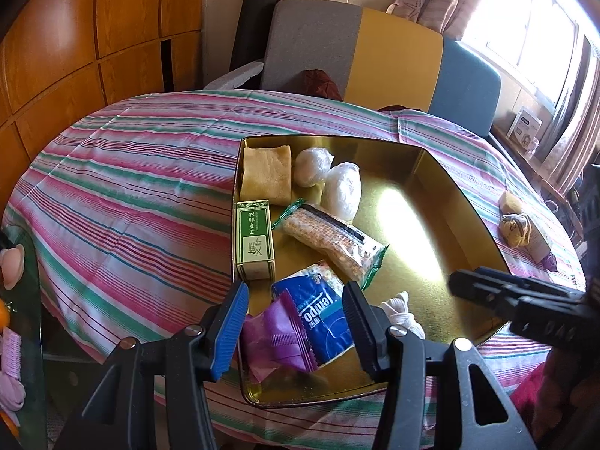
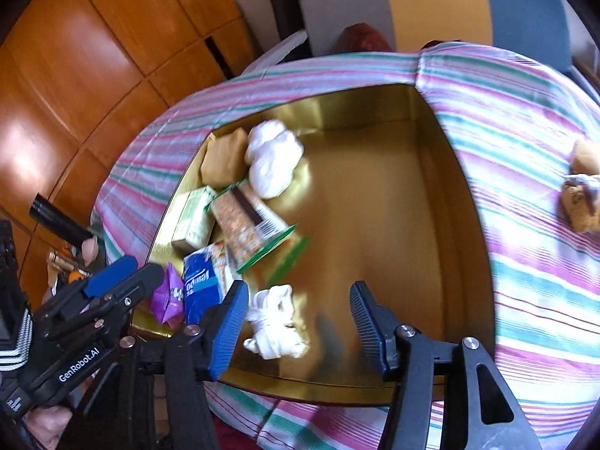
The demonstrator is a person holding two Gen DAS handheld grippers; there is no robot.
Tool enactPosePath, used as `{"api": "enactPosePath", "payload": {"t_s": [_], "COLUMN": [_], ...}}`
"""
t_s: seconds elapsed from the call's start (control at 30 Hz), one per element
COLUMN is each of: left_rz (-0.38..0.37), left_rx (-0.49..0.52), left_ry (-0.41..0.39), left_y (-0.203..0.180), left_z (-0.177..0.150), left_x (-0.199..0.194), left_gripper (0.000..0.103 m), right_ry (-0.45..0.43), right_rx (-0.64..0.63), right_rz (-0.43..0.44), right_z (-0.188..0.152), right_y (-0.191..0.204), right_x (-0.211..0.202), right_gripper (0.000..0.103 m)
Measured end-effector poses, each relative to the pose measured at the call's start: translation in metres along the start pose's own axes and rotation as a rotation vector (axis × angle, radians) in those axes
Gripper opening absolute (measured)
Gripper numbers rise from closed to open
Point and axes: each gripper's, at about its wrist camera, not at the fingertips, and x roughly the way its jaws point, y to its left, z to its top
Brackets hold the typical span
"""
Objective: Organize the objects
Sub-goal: 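Lower the rope bundle into the tray and open the right tool, then move the left tool to the yellow sock bundle and grasp it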
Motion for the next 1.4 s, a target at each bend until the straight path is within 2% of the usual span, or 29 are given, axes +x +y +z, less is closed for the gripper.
{"api": "enactPosePath", "payload": {"t_s": [0.27, 0.4, 0.6, 0.7, 0.9, 0.93, 0.97, 1.0, 1.07, 1.27, 1.4], "left_rz": [-0.012, -0.022, -0.029, -0.036, -0.046, -0.045, -0.049, -0.056, -0.084, -0.172, -0.279], "left_rx": [0.008, 0.006, 0.009, 0.021, 0.065, 0.072, 0.082, 0.087, 0.107, 0.199, 0.251], "left_ry": [0.003, 0.005, 0.015, 0.025, 0.027, 0.026, 0.023, 0.023, 0.023, 0.036, 0.078], "left_y": [-0.003, -0.004, -0.006, -0.011, -0.027, -0.03, -0.036, -0.04, -0.053, -0.107, -0.157], "left_z": [-0.002, -0.002, -0.002, -0.001, 0.003, 0.004, 0.007, 0.009, 0.015, 0.031, 0.043], "left_x": [0.0, 0.001, 0.003, 0.004, 0.001, 0.0, -0.001, -0.002, -0.003, -0.002, 0.005], "left_gripper": [0.053, 0.053, 0.053, 0.053, 0.053, 0.053, 0.053, 0.053, 0.053, 0.053, 0.052], "right_ry": [-0.062, -0.085, -0.155, -0.222, -0.328, -0.336, -0.342, -0.364, -0.417, -0.447, -0.49], "right_rx": [0.064, 0.079, 0.127, 0.203, 0.412, 0.457, 0.542, 0.574, 0.593, 0.61, 0.673], "right_rz": [-0.049, -0.108, -0.29, -0.4, -0.603, -0.606, -0.578, -0.549, -0.533, -0.481, -0.429], "right_z": [0.006, 0.006, 0.011, 0.014, -0.003, -0.008, -0.014, -0.016, -0.017, -0.02, -0.029], "right_y": [-0.03, -0.057, -0.126, -0.175, -0.27, -0.281, -0.295, -0.3, -0.302, -0.298, -0.306], "right_x": [-0.025, -0.044, -0.09, -0.122, -0.163, -0.165, -0.169, -0.172, -0.178, -0.18, -0.188], "right_gripper": [0.061, 0.063, 0.064, 0.07, 0.07, 0.07, 0.07, 0.07, 0.071, 0.075, 0.078]}}
